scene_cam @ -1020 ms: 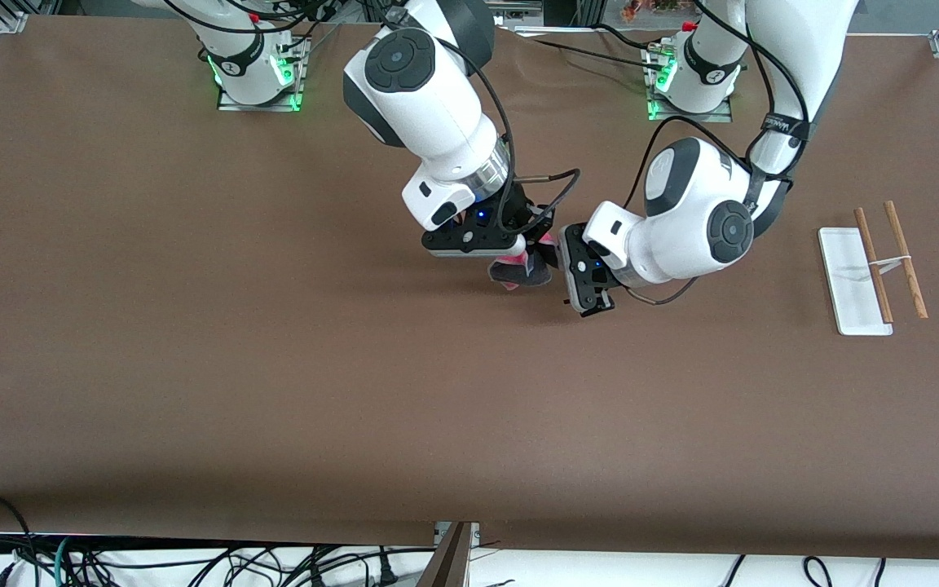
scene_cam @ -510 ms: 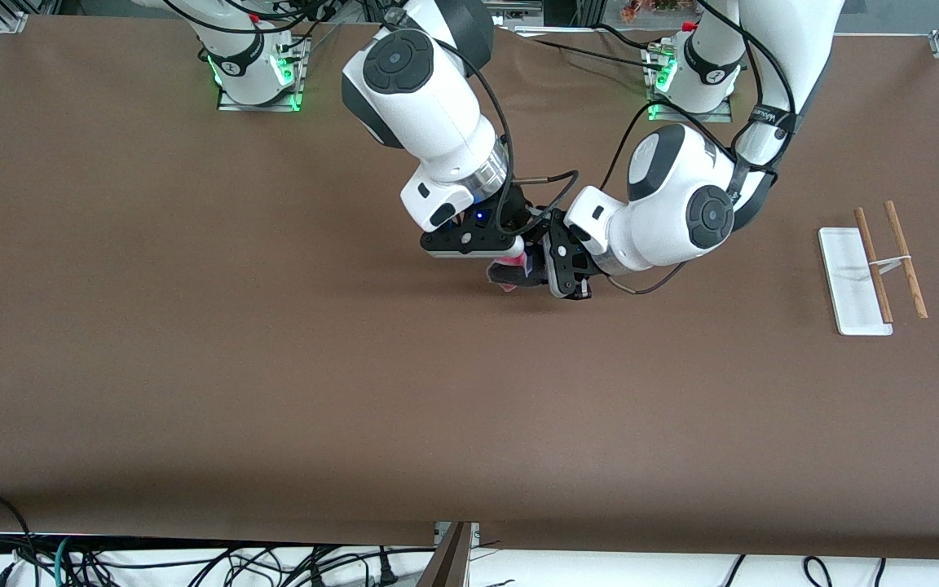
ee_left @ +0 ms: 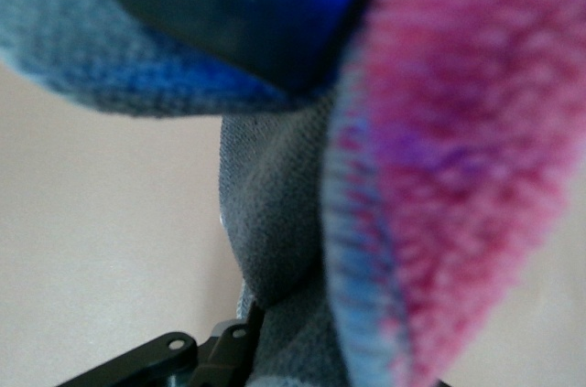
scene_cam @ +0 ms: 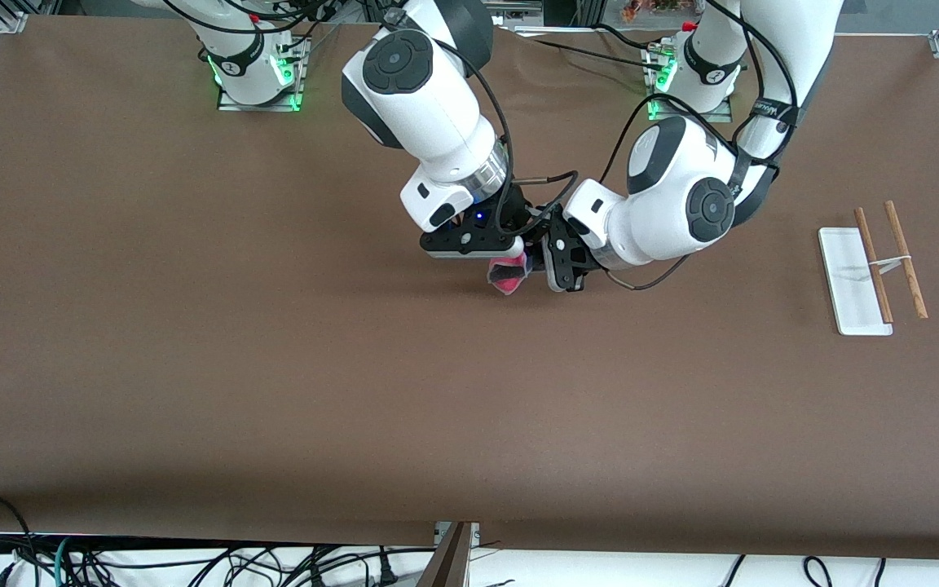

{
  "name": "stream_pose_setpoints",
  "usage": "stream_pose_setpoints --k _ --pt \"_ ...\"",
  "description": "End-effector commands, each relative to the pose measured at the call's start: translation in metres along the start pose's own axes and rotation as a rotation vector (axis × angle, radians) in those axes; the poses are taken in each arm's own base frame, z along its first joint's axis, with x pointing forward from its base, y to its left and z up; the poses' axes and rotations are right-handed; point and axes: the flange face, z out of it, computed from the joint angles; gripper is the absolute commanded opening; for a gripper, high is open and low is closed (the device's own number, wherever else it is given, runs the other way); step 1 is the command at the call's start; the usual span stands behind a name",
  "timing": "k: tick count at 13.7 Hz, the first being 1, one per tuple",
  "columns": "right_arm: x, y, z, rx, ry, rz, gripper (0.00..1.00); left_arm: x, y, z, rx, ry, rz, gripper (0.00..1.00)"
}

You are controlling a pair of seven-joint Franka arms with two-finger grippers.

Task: Pass towel and hang on rack
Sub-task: 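Grasp the towel with the left gripper and open the right gripper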

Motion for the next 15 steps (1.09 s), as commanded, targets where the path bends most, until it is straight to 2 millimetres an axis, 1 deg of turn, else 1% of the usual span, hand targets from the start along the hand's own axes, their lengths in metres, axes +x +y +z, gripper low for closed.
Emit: stream_pose_setpoints --k 1,2,3,4,6,7,8,9,10,12,13,14,15 --pt "0.003 0.001 -0.009 0.009 -0.013 0.019 0.25 0.0 0.005 -0.015 -0.007 0.003 0.001 0.0" --pt "0.004 0.001 -0.01 0.008 -0.011 0.016 0.4 -0.001 0.005 -0.018 -0.001 0.004 -0.002 0.0" --pt "0.004 0.001 -0.01 0.007 -0.008 0.011 0.85 -0.004 0.002 -0.017 -0.003 0.001 -0.011 0.0" --pt "0.004 0.001 -0.01 0.007 -0.004 0.007 1.0 -0.009 -0.003 -0.015 -0.004 -0.001 -0.019 0.0" --pt "0.005 0.002 -0.01 0.005 -0.005 0.008 1.0 -0.025 -0.01 -0.015 -0.008 -0.035 -0.027 0.0" --pt "0.006 0.002 -0.01 0.004 -0.004 0.009 1.0 -0.037 -0.013 -0.02 -0.041 -0.049 -0.051 0.0" --pt "0.008 0.004 -0.01 0.004 -0.004 0.012 1.0 -0.052 -0.018 -0.028 -0.065 -0.057 -0.079 0.0" --pt "0.011 0.006 -0.011 0.003 -0.002 0.015 1.0 -0.072 -0.026 -0.043 -0.082 -0.061 -0.112 0.0" --pt "0.013 0.008 -0.011 0.001 0.0 0.015 1.0 -0.099 -0.036 -0.062 -0.097 -0.058 -0.156 0.0" --pt "0.029 0.021 -0.015 -0.018 -0.003 -0.022 1.0 -0.162 -0.057 -0.099 -0.122 -0.04 -0.262 0.0" --pt "0.036 0.032 -0.014 -0.05 -0.022 -0.058 1.0 -0.193 -0.062 -0.115 -0.142 -0.031 -0.316 0.0" --pt "0.047 0.044 -0.015 -0.073 -0.037 -0.091 1.0 -0.223 -0.066 -0.126 -0.169 -0.028 -0.361 0.0" --pt "0.06 0.057 -0.02 -0.088 -0.043 -0.113 1.0 -0.255 -0.069 -0.141 -0.186 -0.026 -0.405 0.0"
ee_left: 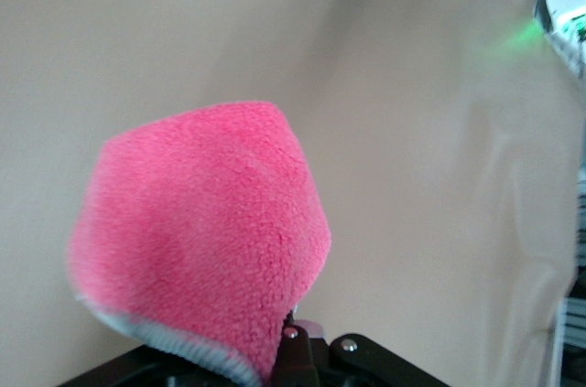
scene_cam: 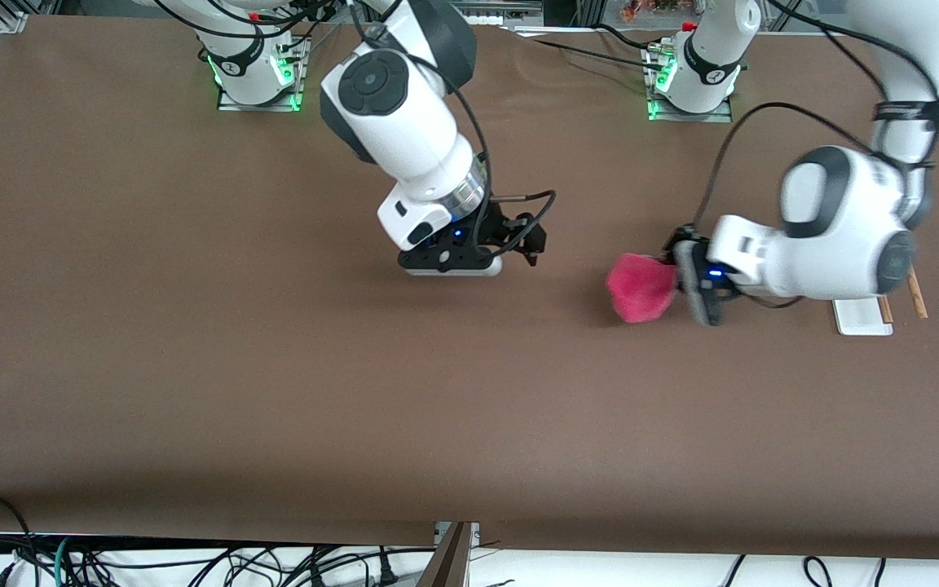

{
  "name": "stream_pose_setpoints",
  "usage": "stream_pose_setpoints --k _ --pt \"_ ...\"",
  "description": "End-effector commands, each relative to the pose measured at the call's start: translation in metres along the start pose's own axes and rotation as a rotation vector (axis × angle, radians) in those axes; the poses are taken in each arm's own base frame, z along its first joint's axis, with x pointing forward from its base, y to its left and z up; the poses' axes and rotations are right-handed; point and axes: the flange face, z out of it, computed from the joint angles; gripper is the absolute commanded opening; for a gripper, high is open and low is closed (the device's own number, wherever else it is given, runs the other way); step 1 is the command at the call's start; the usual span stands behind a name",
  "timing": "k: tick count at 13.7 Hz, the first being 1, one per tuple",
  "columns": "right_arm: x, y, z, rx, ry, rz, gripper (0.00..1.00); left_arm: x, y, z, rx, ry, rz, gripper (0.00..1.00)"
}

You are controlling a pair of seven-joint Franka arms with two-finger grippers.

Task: Pass towel and hang on rack
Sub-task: 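Carry the towel with the left gripper over the rack while the right gripper retracts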

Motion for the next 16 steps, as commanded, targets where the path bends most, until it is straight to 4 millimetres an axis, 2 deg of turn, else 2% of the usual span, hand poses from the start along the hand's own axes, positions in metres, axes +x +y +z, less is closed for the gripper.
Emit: stream_pose_setpoints --k 1,5,7,9,11,13,16 --pt "0.027 0.034 -0.03 -0.034 -0.024 -0.072 1.0 -0.068 -0.018 -0.036 -0.029 -0.012 -0.074 0.0" --pt "0.079 0.123 -0.043 -0.216 -0.09 -0.174 1.0 -0.178 -0.055 -0.077 0.03 -0.084 -0.079 0.0" --pt "0.104 0.168 -0.053 -0.255 -0.119 -0.2 1.0 -0.225 -0.063 -0.093 0.053 -0.12 -0.121 0.0" --pt "0.12 0.202 -0.062 -0.271 -0.145 -0.202 1.0 -0.27 -0.066 -0.104 0.045 -0.145 -0.148 0.0" --pt "0.133 0.237 -0.071 -0.299 -0.177 -0.17 1.0 -0.3 -0.063 -0.121 0.026 -0.167 -0.182 0.0" --pt "0.142 0.271 -0.093 -0.323 -0.213 -0.216 1.0 -0.328 -0.07 -0.124 0.011 -0.189 -0.192 0.0" --pt "0.149 0.324 -0.145 -0.395 -0.196 -0.223 1.0 -0.361 -0.079 -0.127 0.012 -0.195 -0.184 0.0"
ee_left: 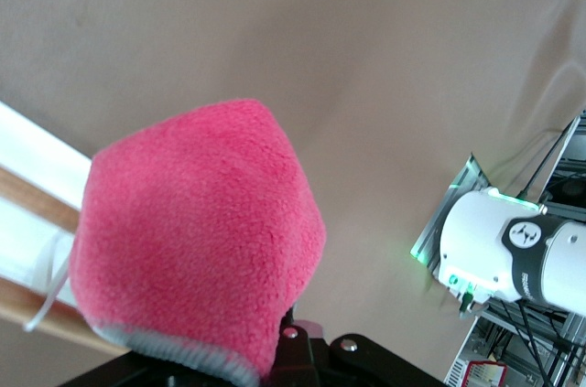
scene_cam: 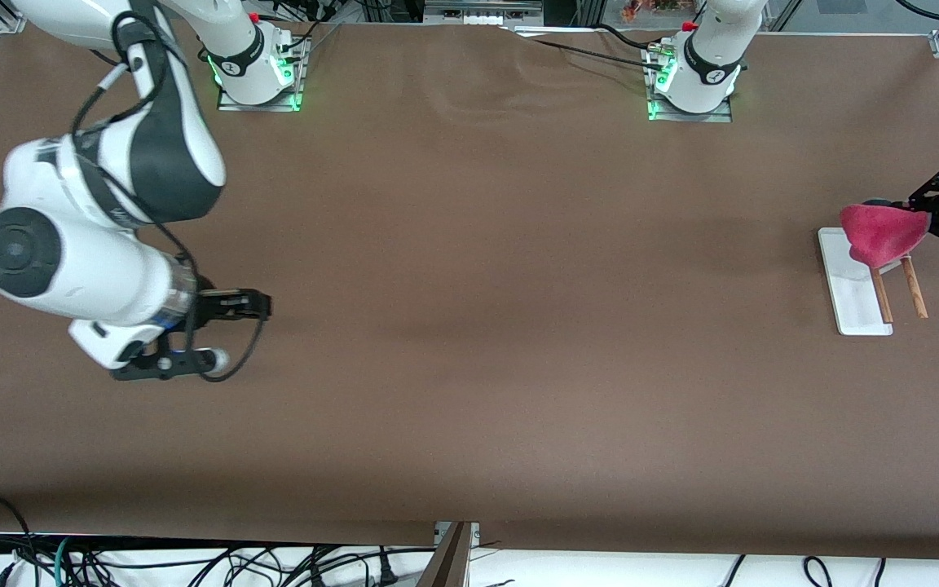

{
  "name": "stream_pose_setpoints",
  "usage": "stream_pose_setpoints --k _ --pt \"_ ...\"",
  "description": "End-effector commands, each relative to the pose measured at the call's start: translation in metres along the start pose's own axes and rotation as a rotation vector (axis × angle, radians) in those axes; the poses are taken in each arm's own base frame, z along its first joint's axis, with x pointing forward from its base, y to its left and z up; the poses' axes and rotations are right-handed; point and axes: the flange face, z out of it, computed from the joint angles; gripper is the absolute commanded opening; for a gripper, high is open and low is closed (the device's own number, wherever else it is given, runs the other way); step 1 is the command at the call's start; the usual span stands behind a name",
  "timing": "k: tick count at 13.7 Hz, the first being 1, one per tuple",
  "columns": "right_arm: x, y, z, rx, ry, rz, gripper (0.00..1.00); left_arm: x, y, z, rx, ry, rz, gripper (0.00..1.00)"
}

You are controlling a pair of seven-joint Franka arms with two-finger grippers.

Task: Pass towel and hang on rack
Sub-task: 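Carry the towel with the left gripper over the rack while the right gripper retracts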

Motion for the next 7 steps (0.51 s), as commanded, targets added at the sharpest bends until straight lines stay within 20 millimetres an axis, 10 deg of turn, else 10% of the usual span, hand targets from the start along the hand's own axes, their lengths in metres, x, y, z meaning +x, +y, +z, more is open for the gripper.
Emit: stream_pose_setpoints --k 1,7 --pt "-0.026 0.051 -0.04 -0.065 0.012 -0.017 1.0 -0.025 -0.023 0.0 -0.01 -0.018 0.032 0.0" --pt "-0.08 0.149 -0.066 -0.043 0.001 0.046 1.0 -0.051 -0.069 0.01 -0.015 0.015 0.087 0.0"
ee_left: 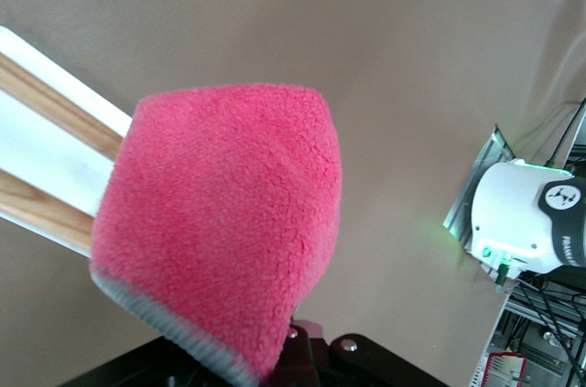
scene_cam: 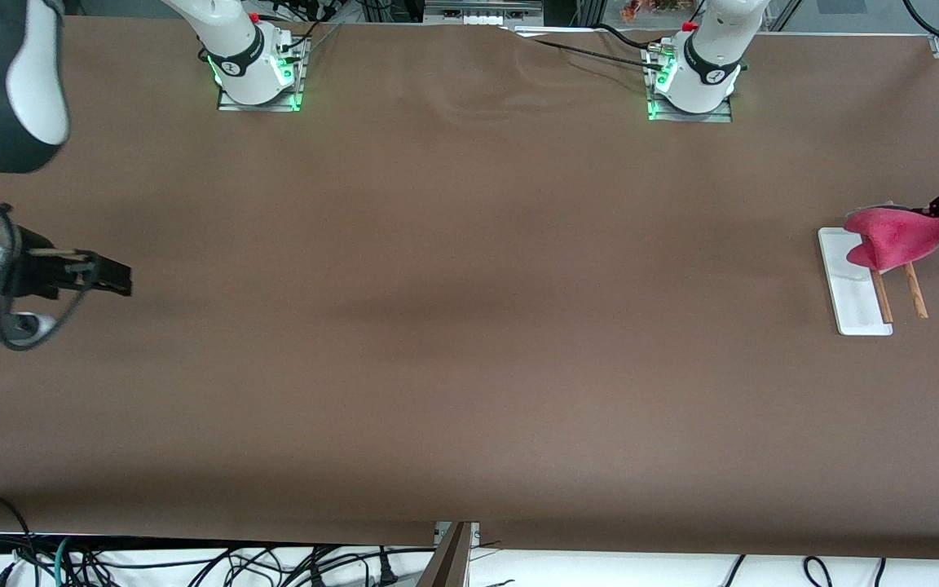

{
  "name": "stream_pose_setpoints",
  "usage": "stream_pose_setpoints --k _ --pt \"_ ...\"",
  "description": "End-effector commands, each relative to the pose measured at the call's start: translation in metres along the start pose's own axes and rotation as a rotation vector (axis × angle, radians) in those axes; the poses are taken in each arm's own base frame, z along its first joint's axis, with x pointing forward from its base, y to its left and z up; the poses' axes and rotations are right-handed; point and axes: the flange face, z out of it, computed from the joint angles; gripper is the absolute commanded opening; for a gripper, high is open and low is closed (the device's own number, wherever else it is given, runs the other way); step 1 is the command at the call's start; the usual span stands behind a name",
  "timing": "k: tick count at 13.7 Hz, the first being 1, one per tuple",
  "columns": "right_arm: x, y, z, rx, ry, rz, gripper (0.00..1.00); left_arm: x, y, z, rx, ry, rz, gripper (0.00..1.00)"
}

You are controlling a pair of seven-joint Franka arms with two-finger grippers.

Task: Pass towel and hang on rack
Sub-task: 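Carry the towel with the left gripper over the rack while the right gripper retracts, then lower the towel onto the wooden dowels and open the left gripper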

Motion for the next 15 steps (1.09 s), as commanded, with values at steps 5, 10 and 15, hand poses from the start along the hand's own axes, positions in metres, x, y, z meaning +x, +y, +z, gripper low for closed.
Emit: stream_pose_setpoints --k 5,10,15 --pt "-0.055 0.034 0.003 0.038 -0.035 -0.134 1.0 -0.033 -0.034 0.002 0.005 -0.047 0.081 0.0" --pt "-0.077 0.055 -0.028 0.019 0.031 -0.119 1.0 -0.061 -0.049 0.015 0.013 -0.04 0.091 0.16" --pt "-0.08 0.063 -0.036 -0.03 0.046 -0.128 1.0 -0.091 -0.06 0.028 0.003 0.019 0.051 1.0"
